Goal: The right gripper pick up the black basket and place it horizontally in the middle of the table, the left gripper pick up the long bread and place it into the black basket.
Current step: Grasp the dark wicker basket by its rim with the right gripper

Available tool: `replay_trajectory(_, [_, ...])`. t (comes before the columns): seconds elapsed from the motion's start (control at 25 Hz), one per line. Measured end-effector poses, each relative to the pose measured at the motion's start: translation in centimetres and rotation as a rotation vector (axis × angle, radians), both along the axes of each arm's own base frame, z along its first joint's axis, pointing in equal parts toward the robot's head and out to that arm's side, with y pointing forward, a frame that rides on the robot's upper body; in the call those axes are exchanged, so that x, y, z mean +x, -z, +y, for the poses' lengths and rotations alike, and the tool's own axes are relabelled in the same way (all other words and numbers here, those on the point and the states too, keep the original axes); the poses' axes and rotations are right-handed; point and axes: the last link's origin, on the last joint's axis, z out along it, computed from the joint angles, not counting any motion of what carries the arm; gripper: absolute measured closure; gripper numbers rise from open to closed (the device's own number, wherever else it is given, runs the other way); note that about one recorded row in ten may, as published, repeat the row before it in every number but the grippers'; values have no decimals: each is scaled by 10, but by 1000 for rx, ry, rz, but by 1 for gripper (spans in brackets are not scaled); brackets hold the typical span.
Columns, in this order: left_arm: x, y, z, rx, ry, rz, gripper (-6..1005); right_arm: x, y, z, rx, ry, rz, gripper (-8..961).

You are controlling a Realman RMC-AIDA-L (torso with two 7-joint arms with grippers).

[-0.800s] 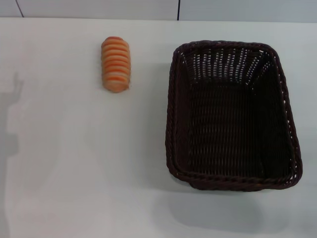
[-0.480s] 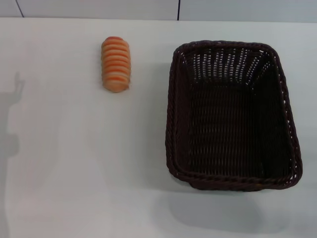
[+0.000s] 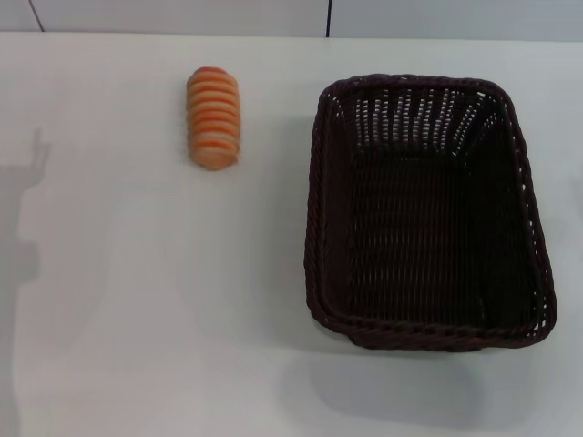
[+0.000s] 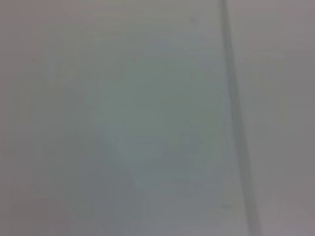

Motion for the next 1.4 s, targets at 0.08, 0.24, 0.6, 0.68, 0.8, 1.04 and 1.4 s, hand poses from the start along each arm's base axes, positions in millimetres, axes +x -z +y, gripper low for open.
replay_trajectory(0.08, [1,0,1,-1,3,1,145,-33,-17,17,-114,-55,50,122])
replay_trajectory(0.24, [3,0,5,-5,7,3,145,-61,-26,29,-259,-127,109,122])
replay_trajectory(0.6, [0,-2,6,3,-7,0,145,-62,-53,14,-520,-222,348,122])
replay_trajectory(0.68, [2,-2,8,2,-3,0,145,-51,-52,14,-617,-144,361,122])
replay_trajectory(0.8, [3,-3,10,3,2,0,145,-42,-51,21,-701,-8,304,122])
replay_trajectory(1.04, [4,-2,12,-1,2,2,145,-37,-50,21,-815,190,195,122])
replay_trajectory(1.4, [3,0,13,-13,-7,-5,146,-35,-47,29,-889,278,132,123])
